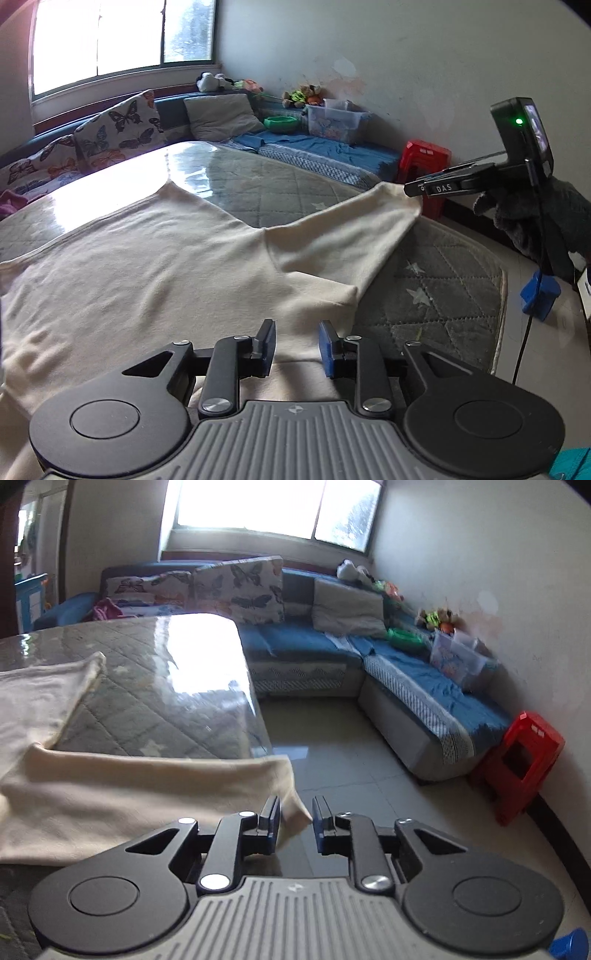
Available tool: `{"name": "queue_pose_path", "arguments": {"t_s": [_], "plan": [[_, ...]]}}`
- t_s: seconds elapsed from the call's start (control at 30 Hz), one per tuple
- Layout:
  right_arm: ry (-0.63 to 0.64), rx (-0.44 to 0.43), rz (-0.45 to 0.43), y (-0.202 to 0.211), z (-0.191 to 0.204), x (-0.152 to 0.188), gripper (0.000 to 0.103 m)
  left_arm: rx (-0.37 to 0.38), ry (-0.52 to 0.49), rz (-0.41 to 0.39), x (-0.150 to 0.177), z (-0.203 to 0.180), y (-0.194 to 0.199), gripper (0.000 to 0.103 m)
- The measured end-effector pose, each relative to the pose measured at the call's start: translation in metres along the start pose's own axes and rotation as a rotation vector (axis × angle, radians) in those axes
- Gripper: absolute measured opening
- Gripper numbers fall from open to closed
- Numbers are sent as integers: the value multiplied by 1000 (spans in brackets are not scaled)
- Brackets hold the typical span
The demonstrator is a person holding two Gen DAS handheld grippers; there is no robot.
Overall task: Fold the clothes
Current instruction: 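Release the sleeve and smooth the flattened sweatshirt with both grippers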
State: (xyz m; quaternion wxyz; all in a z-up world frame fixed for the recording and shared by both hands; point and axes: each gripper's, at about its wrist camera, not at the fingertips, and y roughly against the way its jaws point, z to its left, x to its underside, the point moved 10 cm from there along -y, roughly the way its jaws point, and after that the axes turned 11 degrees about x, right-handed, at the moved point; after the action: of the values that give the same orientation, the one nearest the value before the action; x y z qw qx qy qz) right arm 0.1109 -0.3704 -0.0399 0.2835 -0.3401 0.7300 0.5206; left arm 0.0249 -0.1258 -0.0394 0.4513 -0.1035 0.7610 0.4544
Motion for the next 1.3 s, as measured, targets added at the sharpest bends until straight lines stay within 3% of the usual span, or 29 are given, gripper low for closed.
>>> {"name": "queue_pose_path", "arguments": {"t_s": [0.13, 0.33, 0.47, 0.7, 0.87, 1.1, 1.2, 1.3], "plan": [[35, -132, -42, 23, 36, -21, 21, -66, 69, -49, -1, 24, 27, 31], [82, -373, -62, 46, 117, -39, 25, -274, 230, -108, 15, 94, 81, 31], [140, -463, -67, 55, 166, -38, 26, -353, 364, -115, 37, 135, 106, 31], [190, -504, -40, 54, 204, -26, 26, -271, 398, -169, 19, 137, 88, 30], [191, -499, -31, 50, 208, -23, 27, -331, 442, -144, 22, 159, 73, 30], [207, -508, -31, 50, 210, -22, 32, -314, 486, -189, 26, 166, 86, 30], [218, -504, -32, 50, 212, -22, 32, -359, 477, -160, 28, 171, 82, 29], [217, -505, -27, 49, 214, -22, 32, -350, 503, -189, 30, 171, 91, 30]]}}
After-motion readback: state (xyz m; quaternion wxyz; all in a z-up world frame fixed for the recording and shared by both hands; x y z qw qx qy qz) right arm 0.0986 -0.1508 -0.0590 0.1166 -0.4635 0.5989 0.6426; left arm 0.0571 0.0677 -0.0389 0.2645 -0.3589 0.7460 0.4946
